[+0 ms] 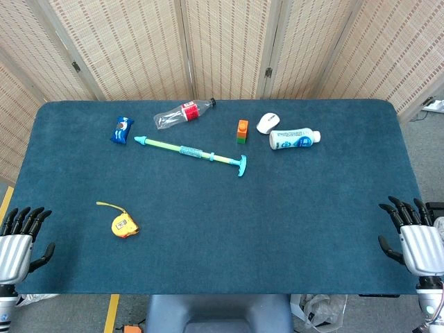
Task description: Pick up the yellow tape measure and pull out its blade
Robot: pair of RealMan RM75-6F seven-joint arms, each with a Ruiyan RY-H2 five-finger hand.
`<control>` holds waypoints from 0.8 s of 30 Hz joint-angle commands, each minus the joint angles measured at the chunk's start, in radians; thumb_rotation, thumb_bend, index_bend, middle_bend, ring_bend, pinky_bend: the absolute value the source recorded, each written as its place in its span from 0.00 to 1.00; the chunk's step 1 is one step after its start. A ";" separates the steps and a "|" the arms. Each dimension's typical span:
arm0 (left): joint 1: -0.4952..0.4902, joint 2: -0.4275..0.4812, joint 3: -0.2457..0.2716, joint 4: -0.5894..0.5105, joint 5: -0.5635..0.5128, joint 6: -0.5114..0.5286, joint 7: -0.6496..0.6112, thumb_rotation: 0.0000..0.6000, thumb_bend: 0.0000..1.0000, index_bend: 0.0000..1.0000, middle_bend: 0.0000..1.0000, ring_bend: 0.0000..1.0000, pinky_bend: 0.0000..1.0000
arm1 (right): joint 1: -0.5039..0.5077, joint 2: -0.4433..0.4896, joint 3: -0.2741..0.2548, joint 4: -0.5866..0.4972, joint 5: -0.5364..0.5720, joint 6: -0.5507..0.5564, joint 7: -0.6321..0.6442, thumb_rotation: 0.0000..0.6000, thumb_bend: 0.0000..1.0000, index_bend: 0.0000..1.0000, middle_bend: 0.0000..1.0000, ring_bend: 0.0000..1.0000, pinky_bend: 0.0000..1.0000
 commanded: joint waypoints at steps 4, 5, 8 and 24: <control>-0.003 -0.006 -0.004 0.002 0.005 0.004 -0.003 1.00 0.40 0.19 0.16 0.11 0.01 | -0.005 0.005 0.001 -0.003 -0.006 0.012 0.006 1.00 0.38 0.18 0.13 0.14 0.00; -0.004 -0.006 -0.004 0.003 0.006 0.004 -0.004 1.00 0.40 0.19 0.16 0.11 0.01 | -0.006 0.006 0.001 -0.003 -0.006 0.013 0.009 1.00 0.38 0.18 0.13 0.14 0.00; -0.005 -0.008 -0.002 0.005 0.012 0.005 -0.007 1.00 0.40 0.19 0.16 0.11 0.01 | -0.011 0.011 0.002 -0.002 -0.005 0.019 0.015 1.00 0.38 0.18 0.13 0.15 0.00; -0.171 -0.004 -0.010 0.051 0.142 -0.143 -0.097 1.00 0.40 0.19 0.16 0.12 0.02 | -0.022 0.035 0.009 -0.012 -0.031 0.059 0.030 1.00 0.38 0.18 0.13 0.15 0.00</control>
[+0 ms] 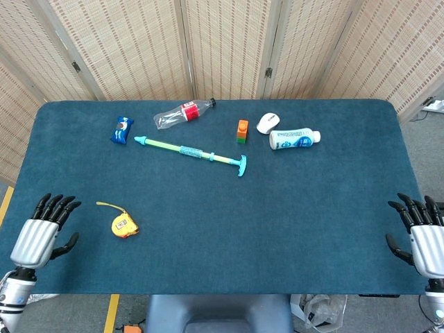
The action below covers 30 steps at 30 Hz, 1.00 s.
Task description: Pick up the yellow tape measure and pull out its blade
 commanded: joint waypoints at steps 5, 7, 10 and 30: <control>-0.122 0.024 0.021 -0.021 0.051 -0.177 0.018 1.00 0.41 0.15 0.16 0.11 0.02 | -0.006 0.009 -0.002 -0.008 -0.002 0.005 -0.001 1.00 0.38 0.18 0.13 0.15 0.00; -0.161 0.040 0.030 -0.049 0.054 -0.246 0.019 1.00 0.44 0.13 0.15 0.09 0.01 | -0.008 0.011 -0.002 -0.010 -0.003 0.009 -0.001 1.00 0.38 0.18 0.13 0.15 0.00; -0.207 0.048 0.038 -0.065 0.047 -0.329 0.035 1.00 0.50 0.11 0.15 0.09 0.01 | -0.012 0.013 -0.003 -0.011 -0.002 0.011 0.000 1.00 0.38 0.18 0.13 0.15 0.00; -0.357 -0.003 0.058 -0.059 -0.113 -0.610 0.168 1.00 0.53 0.10 0.15 0.09 0.00 | -0.022 0.010 -0.003 0.000 0.009 0.010 0.014 1.00 0.38 0.18 0.13 0.15 0.00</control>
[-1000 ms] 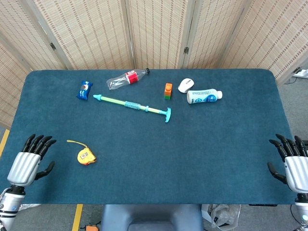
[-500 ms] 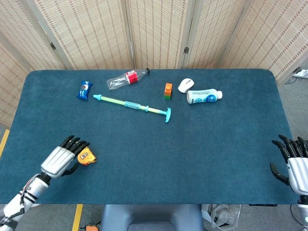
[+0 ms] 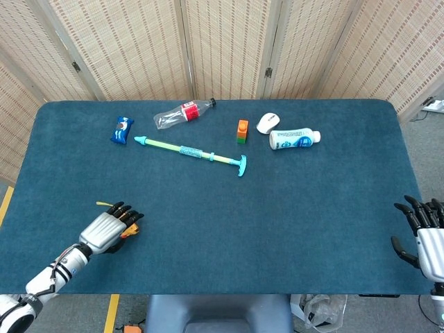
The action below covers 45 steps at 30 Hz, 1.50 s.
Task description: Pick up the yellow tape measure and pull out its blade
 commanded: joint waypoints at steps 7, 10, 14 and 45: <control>-0.029 -0.022 0.008 0.041 -0.091 -0.056 0.057 1.00 0.53 0.10 0.15 0.09 0.00 | -0.002 -0.005 0.000 0.007 0.006 -0.004 0.004 1.00 0.38 0.18 0.13 0.15 0.00; -0.033 -0.031 0.011 0.051 -0.113 -0.062 0.060 1.00 0.53 0.12 0.15 0.10 0.00 | -0.002 -0.007 0.001 0.008 0.009 -0.008 0.004 1.00 0.38 0.18 0.13 0.15 0.00; -0.036 -0.040 0.017 0.071 -0.134 -0.068 0.066 1.00 0.53 0.14 0.17 0.12 0.00 | 0.000 -0.008 0.002 0.008 0.012 -0.012 -0.001 1.00 0.38 0.18 0.13 0.15 0.00; 0.068 -0.125 0.047 0.151 -0.168 0.134 0.096 1.00 0.38 0.06 0.14 0.13 0.00 | -0.001 -0.013 -0.003 -0.002 -0.007 -0.005 -0.015 1.00 0.38 0.18 0.13 0.15 0.00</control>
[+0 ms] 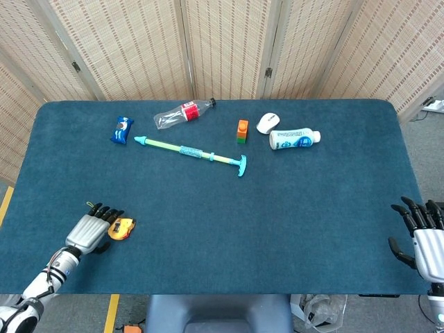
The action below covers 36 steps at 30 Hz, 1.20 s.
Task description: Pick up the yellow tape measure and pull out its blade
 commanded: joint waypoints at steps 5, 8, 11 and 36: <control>0.029 -0.056 0.002 0.064 0.027 0.057 -0.017 1.00 0.38 0.10 0.17 0.15 0.00 | 0.000 0.000 0.000 -0.003 -0.002 -0.001 -0.002 1.00 0.38 0.18 0.13 0.15 0.00; 0.029 -0.071 0.000 0.084 0.028 0.057 -0.024 1.00 0.38 0.12 0.18 0.16 0.00 | 0.001 0.001 0.000 -0.004 -0.001 -0.002 -0.003 1.00 0.38 0.18 0.13 0.15 0.00; 0.031 -0.085 -0.003 0.098 0.029 0.060 -0.028 1.00 0.37 0.14 0.19 0.17 0.00 | -0.001 0.001 0.000 -0.007 -0.002 0.001 -0.005 1.00 0.38 0.18 0.13 0.15 0.00; 0.041 -0.181 -0.028 0.231 0.116 0.152 -0.171 1.00 0.38 0.46 0.45 0.39 0.10 | 0.002 0.011 -0.002 -0.038 -0.016 -0.002 -0.025 1.00 0.38 0.18 0.13 0.15 0.00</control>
